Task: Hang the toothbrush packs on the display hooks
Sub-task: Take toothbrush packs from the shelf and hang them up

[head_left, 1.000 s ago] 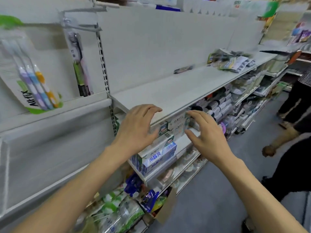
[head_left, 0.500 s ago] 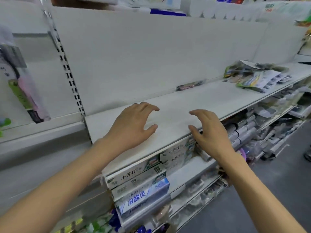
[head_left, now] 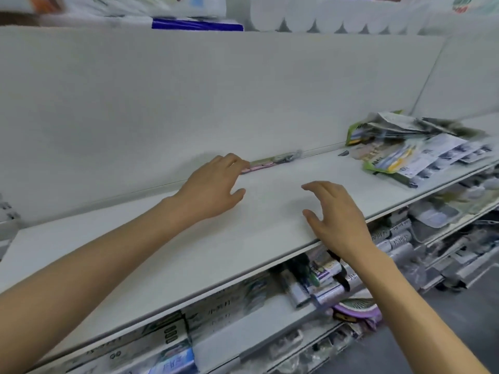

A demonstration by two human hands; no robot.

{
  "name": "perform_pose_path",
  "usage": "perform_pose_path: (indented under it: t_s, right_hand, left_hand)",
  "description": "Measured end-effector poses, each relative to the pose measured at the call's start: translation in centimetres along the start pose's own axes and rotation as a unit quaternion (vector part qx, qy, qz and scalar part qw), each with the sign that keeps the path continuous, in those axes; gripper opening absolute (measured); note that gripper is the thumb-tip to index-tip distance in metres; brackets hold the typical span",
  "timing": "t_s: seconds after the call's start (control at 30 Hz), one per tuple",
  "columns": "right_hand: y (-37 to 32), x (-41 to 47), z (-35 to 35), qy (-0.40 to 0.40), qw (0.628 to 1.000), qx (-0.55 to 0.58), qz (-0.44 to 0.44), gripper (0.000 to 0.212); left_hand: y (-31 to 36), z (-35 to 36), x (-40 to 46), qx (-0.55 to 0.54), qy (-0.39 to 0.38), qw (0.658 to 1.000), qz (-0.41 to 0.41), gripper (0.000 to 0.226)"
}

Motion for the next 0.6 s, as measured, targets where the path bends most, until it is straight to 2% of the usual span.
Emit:
perform_pose_path:
  t_s: [0.1, 0.27, 0.6]
  right_hand:
    - [3.0, 1.1, -0.6, 0.005, 1.000, -0.001, 0.004, 0.047]
    - [7.5, 2.4, -2.1, 0.010, 0.999, -0.031, 0.019, 0.046]
    - [13.8, 5.3, -6.7, 0.053, 0.995, -0.060, 0.065, 0.046]
  left_hand:
    - [1.0, 2.6, 4.3, 0.028, -0.017, 0.999, -0.005, 0.051]
    - [1.0, 6.5, 9.3, 0.097, -0.085, 0.990, -0.062, 0.050]
    - [2.4, 9.2, 14.2, 0.185, -0.055, 0.980, -0.042, 0.038]
Point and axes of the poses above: each hand's wrist, its own x-axis towards the middle knuckle, its own z-axis out of the palm, y = z × x, the point moved 9 cm from there along x, towards the middle knuckle, and after that the axes turned 4 degrees about x, right-handed, at the moved point
